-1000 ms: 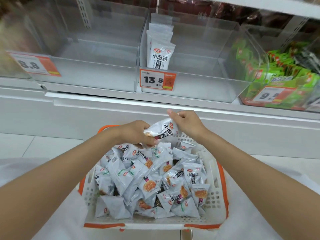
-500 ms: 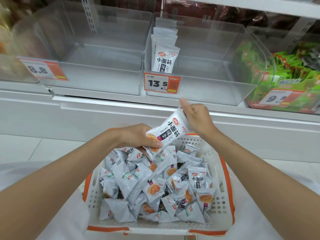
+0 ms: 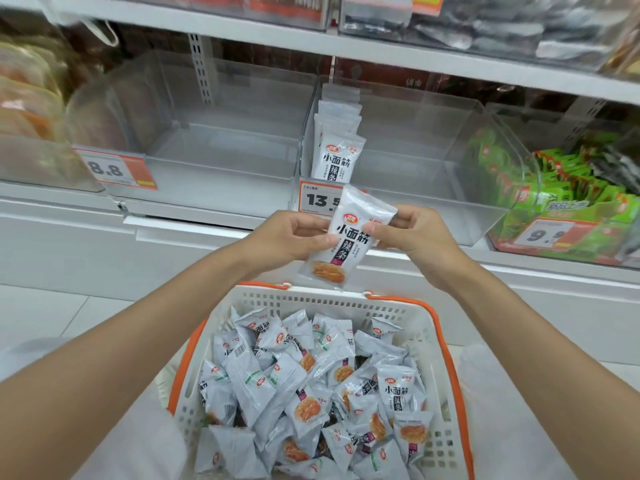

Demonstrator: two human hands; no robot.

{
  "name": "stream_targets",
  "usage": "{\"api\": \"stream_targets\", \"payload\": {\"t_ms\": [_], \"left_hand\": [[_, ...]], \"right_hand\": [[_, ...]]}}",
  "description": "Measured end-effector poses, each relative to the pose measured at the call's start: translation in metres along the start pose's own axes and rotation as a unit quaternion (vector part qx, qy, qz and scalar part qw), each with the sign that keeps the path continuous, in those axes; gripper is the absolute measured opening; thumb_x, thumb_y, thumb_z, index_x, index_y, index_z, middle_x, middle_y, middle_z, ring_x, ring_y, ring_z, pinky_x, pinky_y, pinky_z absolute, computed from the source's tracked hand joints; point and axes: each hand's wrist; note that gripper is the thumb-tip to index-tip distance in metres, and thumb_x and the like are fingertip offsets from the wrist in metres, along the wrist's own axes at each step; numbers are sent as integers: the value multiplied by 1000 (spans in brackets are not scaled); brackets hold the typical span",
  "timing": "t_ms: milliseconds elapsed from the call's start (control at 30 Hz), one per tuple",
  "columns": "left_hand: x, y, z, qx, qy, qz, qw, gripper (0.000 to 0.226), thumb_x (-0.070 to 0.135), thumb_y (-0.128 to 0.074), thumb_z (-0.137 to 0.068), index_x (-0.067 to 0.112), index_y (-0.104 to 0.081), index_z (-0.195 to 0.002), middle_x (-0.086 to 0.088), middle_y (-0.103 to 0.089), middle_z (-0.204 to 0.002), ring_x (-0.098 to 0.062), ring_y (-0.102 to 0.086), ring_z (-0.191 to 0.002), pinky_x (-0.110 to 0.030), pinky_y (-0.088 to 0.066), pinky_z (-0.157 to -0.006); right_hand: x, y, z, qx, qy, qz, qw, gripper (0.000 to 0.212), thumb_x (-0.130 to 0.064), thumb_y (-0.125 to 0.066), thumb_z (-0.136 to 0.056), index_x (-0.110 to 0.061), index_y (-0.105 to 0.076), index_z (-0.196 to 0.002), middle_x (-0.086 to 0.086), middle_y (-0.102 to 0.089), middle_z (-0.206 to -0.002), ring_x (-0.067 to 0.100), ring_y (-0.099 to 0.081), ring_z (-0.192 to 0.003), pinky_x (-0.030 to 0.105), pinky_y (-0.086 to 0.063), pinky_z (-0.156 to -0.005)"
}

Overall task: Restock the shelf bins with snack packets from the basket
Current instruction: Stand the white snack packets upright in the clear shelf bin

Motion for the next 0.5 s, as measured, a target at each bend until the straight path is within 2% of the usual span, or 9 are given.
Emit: {"api": "stream_targets", "payload": {"t_ms": [167,267,300,400,500], "left_hand": [[27,3,-11,40,-65,-14,997,22,10,-57,-95,1,-70,-111,4,-76,-88,-8,-72,-79,-20,-56,-68],[58,18,-24,69,-144,-85,983,18,16,-60,-95,13,-73,-107,-4,-76,-97,-9,-70,-84,-23,-54,-77],[69,24,-29,72,-166,-104,978,18,18,-62,-94,18,-72,-109,0,-75,-102,-7,-70,-90,-23,-54,-81],[94,46,-48,122,-194,-166,959,40,30,-70,-87,18,-65,-124,5,-71,-112,-5,-68,-100,-23,-54,-91],[104,64,-68,180,-195,-224,938,52,38,-74,-82,16,-61,-128,4,-67,-111,-2,-63,-94,-12,-51,-84]], "right_hand": [[-35,4,-13,24,57,31,998,10,-5,-72,-84,-12,-72,-92,-5,-76,-80,8,-66,-69,20,-52,-62],[-68,10,-29,55,122,50,990,13,-6,-73,-83,-11,-72,-95,-8,-76,-82,8,-70,-74,20,-53,-63],[-80,13,-34,60,141,57,987,14,-6,-73,-84,-11,-71,-96,-8,-76,-84,8,-71,-76,20,-53,-63],[-103,20,-55,76,179,66,979,16,-5,-71,-86,-9,-70,-102,-7,-75,-88,9,-73,-81,21,-55,-64],[-95,19,-81,101,161,63,980,16,-3,-70,-87,-7,-68,-102,-7,-73,-86,4,-71,-74,19,-53,-61]]}}
Point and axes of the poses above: each hand's wrist, its own z-axis away from the middle knuckle, its own y-axis out of the back of the hand, x = y × z
